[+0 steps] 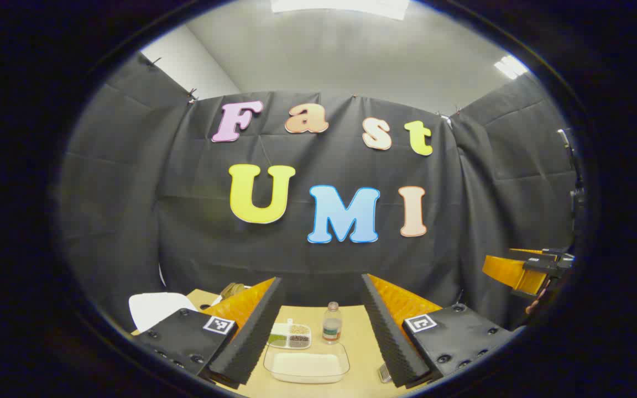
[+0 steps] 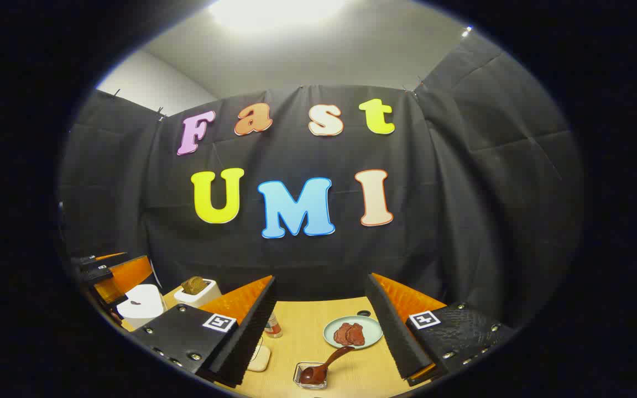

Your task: Close the left gripper, press the button to open the rice cooker; take a wooden spoon from the chopstick holder with the right hand, scoop a spoonful of rice and pour it into the rice cooker, then put the wooden spoon back into the chopstick holder.

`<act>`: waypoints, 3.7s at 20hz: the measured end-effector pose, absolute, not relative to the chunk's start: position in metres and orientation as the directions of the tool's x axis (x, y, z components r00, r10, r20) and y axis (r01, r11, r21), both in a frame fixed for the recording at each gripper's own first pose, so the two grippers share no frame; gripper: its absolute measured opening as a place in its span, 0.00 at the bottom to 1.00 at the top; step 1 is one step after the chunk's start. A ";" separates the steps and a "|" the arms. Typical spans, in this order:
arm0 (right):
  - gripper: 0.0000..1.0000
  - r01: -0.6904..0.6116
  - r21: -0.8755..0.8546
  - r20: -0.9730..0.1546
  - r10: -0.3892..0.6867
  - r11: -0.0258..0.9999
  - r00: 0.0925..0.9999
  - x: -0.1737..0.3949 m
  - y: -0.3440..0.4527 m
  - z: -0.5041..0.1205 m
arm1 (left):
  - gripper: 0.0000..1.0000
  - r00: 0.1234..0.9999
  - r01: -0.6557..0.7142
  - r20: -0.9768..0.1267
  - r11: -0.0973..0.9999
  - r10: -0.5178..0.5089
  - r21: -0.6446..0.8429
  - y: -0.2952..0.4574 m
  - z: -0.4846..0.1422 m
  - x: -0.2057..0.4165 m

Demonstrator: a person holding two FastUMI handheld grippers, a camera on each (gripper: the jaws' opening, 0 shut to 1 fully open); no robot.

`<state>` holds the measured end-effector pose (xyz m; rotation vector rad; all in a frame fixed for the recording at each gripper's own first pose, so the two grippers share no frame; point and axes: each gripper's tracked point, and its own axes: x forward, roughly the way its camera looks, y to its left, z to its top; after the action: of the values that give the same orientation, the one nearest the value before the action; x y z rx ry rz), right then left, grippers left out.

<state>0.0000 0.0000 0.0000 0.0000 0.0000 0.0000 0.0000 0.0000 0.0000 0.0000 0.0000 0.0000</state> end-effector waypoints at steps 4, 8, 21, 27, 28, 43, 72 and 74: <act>0.98 0.004 0.023 0.008 -0.004 1.000 1.000 0.005 0.022 0.009 | 0.96 1.000 0.031 0.001 1.000 -0.031 0.001 0.015 0.009 0.013; 0.98 0.020 0.015 0.020 -0.021 1.000 1.000 0.014 0.034 0.008 | 0.96 0.999 0.049 0.008 0.999 -0.049 0.004 0.027 0.010 0.025; 0.98 -0.014 -0.020 0.034 0.015 1.000 0.999 0.034 0.068 0.007 | 0.92 1.000 0.003 0.016 1.000 -0.003 0.000 0.081 -0.003 0.040; 0.98 -0.058 -0.017 -0.021 0.058 0.998 0.998 0.040 0.088 -0.015 | 0.63 0.995 -0.072 -0.076 0.996 0.068 -0.051 0.145 -0.044 0.039; 0.94 -0.065 -0.020 -0.031 0.065 0.998 0.997 0.040 0.091 -0.020 | 0.47 0.991 -0.093 -0.106 0.994 0.087 -0.054 0.159 -0.052 0.038; 0.98 -0.104 -0.027 -0.142 0.100 0.994 0.985 0.038 0.108 -0.061 | 0.08 0.797 -0.395 -0.549 0.904 0.250 -0.162 0.362 -0.202 0.022; 0.98 -0.068 -0.040 -0.109 0.064 0.997 0.992 0.040 0.070 -0.060 | 0.35 0.963 -0.267 -0.061 0.961 0.263 -0.072 0.280 -0.025 0.013; 0.98 -0.051 -0.045 -0.105 0.046 0.998 0.993 0.039 0.061 -0.061 | 0.57 0.978 -0.210 -0.011 0.977 0.210 -0.036 0.244 -0.015 0.010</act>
<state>0.0393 0.0615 -0.0608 -0.0477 0.1045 0.0489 0.0102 0.2444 -0.0149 -0.0369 0.0067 0.2117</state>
